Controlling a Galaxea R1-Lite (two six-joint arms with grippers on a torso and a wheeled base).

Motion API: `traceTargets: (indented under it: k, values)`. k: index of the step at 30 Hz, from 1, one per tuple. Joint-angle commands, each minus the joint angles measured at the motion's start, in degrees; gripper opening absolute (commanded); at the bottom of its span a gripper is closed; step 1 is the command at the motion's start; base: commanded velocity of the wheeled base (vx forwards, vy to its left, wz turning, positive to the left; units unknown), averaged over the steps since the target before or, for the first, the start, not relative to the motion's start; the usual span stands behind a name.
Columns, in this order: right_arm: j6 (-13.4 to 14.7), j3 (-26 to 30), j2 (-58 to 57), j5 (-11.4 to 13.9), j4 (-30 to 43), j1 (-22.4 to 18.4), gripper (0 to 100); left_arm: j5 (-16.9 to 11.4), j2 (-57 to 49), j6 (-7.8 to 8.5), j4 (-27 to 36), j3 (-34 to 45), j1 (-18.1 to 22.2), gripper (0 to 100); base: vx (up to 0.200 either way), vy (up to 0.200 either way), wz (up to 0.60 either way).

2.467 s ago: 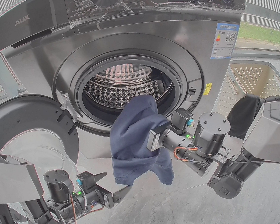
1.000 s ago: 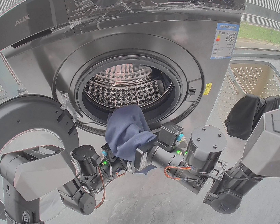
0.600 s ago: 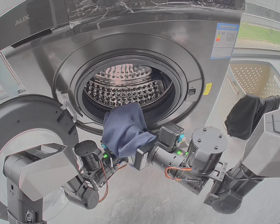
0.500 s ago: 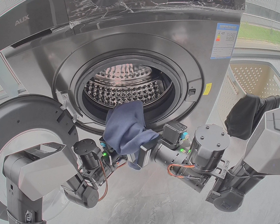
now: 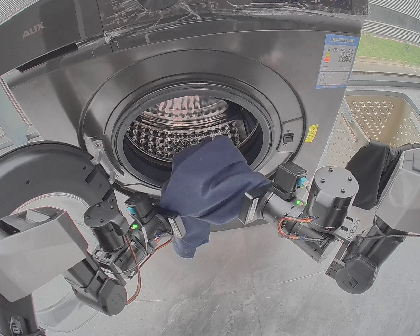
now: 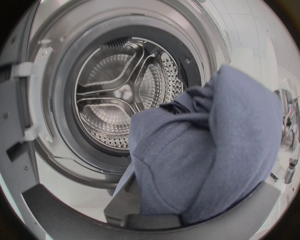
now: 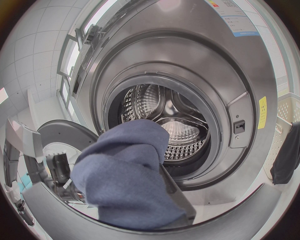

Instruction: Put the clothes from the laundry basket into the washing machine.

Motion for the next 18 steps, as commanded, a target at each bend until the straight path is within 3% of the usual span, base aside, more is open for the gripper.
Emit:
traceTargets:
  k: [1,9,15,16,18]
  values:
    - [0.0,0.9,1.7,-0.1,0.1,-0.6,0,1.0,-8.5,-1.02,-0.1,5.2,-0.5,0,0.000,0.000,0.00]
    - [-0.1,0.7,4.9,-0.1,-0.5,0.6,0,1.1,-19.4,-2.08,0.0,15.3,-2.8,0,0.000,0.000,0.00]
    - [-0.2,0.8,5.7,0.0,-0.7,1.7,0,3.0,-20.6,-2.43,0.0,15.4,-4.5,0,0.000,0.000,0.00]
    - [-0.2,0.8,5.6,0.0,-0.8,1.9,100,3.2,-20.5,-2.43,0.0,15.4,-4.6,0,0.000,0.000,0.00]
    - [-0.1,0.8,5.2,0.0,-1.1,2.4,100,3.5,-20.6,-2.43,0.0,15.3,-4.8,0,0.000,0.000,0.00]
